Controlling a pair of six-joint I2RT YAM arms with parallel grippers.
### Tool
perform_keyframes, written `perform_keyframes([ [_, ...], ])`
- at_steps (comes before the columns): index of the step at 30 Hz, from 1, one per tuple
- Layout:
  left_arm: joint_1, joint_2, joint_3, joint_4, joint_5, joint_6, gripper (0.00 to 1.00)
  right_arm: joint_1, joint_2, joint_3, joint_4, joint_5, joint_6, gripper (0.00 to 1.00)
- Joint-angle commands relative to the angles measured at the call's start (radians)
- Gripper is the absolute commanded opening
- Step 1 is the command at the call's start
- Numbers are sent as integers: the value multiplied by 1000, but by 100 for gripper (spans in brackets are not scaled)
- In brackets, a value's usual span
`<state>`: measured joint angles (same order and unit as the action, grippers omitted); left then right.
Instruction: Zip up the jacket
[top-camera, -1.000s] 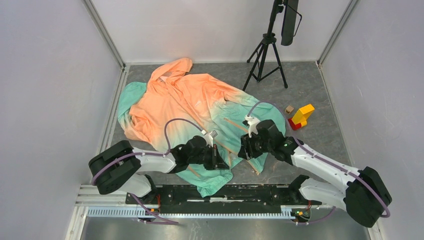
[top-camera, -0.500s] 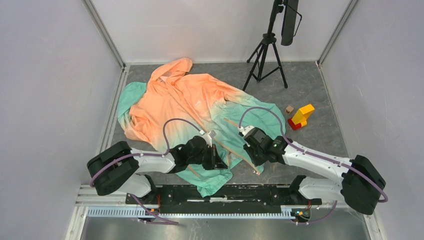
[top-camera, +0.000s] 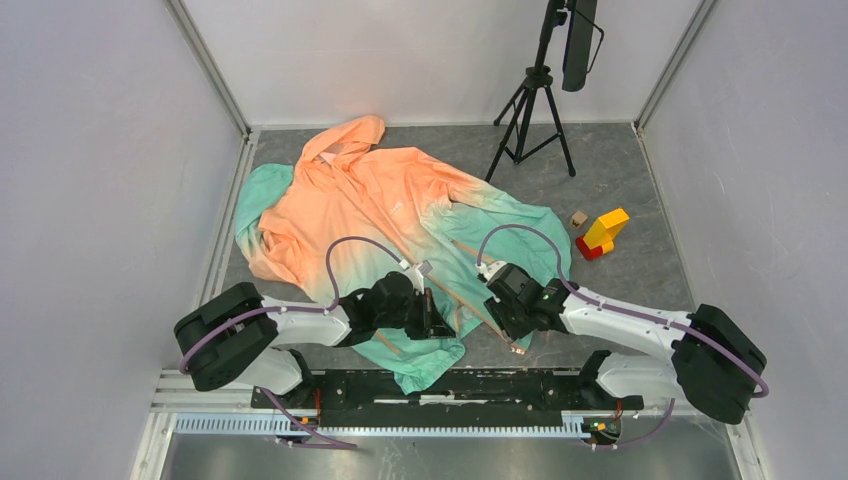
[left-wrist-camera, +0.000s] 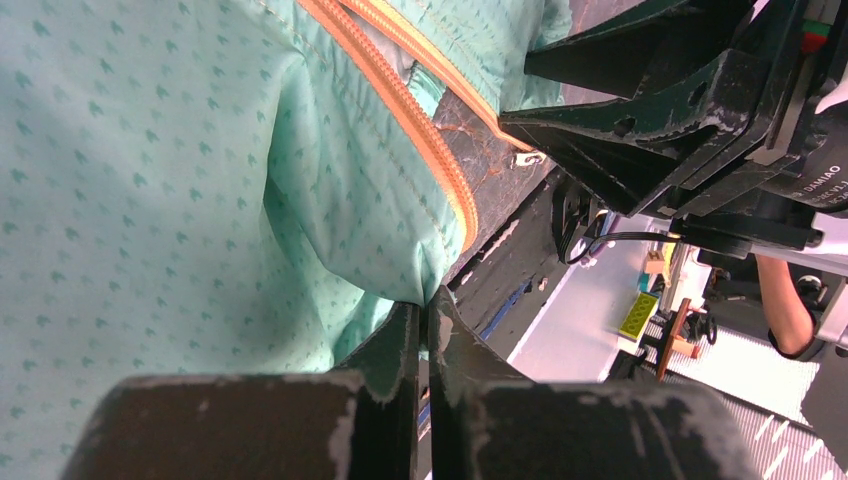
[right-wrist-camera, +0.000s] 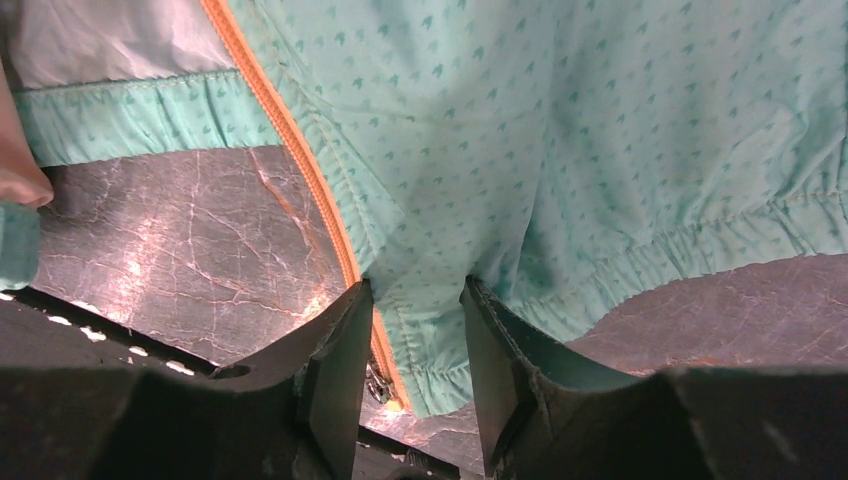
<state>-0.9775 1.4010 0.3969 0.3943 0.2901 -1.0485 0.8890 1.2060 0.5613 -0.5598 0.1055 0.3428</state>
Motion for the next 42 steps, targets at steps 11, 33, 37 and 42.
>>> perform_keyframes([
  [11, -2, -6, 33, 8, -14, 33, 2, 33, 7, -72, 110, -22, 34, 42],
  [33, 0, -310, -75, -20, -175, 94, 2, -306, -375, -352, 1032, -777, 140, 0],
  [37, -1, -308, -64, -15, -174, 107, 2, -306, -346, -423, 1339, -820, 342, 0],
  [42, -2, -293, -64, 44, -161, 109, 2, -303, -286, -513, 1704, -775, 517, 1],
])
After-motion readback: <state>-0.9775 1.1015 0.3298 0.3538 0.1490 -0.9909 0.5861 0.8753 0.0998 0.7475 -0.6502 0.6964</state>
